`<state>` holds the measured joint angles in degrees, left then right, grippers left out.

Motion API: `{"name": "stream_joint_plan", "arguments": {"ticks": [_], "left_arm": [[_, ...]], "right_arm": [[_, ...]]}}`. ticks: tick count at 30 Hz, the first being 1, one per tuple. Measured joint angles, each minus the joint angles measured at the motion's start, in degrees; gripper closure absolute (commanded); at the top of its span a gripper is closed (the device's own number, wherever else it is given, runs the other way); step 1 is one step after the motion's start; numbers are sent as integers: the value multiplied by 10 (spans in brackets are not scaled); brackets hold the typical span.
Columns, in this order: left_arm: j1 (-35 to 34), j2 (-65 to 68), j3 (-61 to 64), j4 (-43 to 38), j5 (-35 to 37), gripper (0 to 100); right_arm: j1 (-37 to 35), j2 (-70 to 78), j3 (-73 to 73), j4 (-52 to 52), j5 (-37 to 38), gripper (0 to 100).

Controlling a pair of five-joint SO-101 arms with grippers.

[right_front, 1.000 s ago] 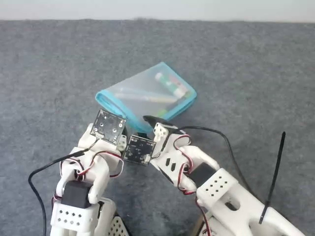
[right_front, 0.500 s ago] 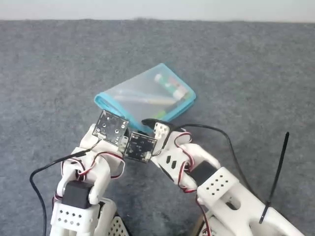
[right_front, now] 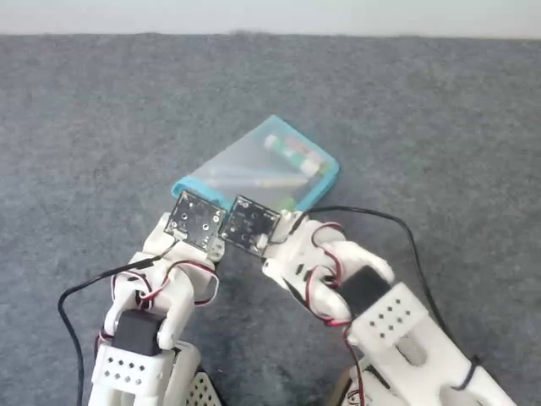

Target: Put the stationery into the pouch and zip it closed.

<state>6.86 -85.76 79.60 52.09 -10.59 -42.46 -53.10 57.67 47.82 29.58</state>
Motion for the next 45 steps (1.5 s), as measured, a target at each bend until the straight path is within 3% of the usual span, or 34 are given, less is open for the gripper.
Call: {"name": "stream_joint_plan", "arguments": {"ticks": [7,13,16,20,38,45], "left_arm": [[-33,0,0,-17,0,990],[-35,0,0,-17,0,990],[-35,0,0,-17,0,990],[-35,0,0,-17,0,990],[-35,-1,-3,-15,0,990],[-30,-1,-3,-15,0,990]], "right_arm": [[-1,-113,12,81,-2,992],[-28,-153,59,44,-6,983],[-74,-153,99,-3,-7,901],[-82,-153,129,-53,-34,811],[-67,-151,122,-88,-57,812],[-65,-231,122,7,-34,812]]}}
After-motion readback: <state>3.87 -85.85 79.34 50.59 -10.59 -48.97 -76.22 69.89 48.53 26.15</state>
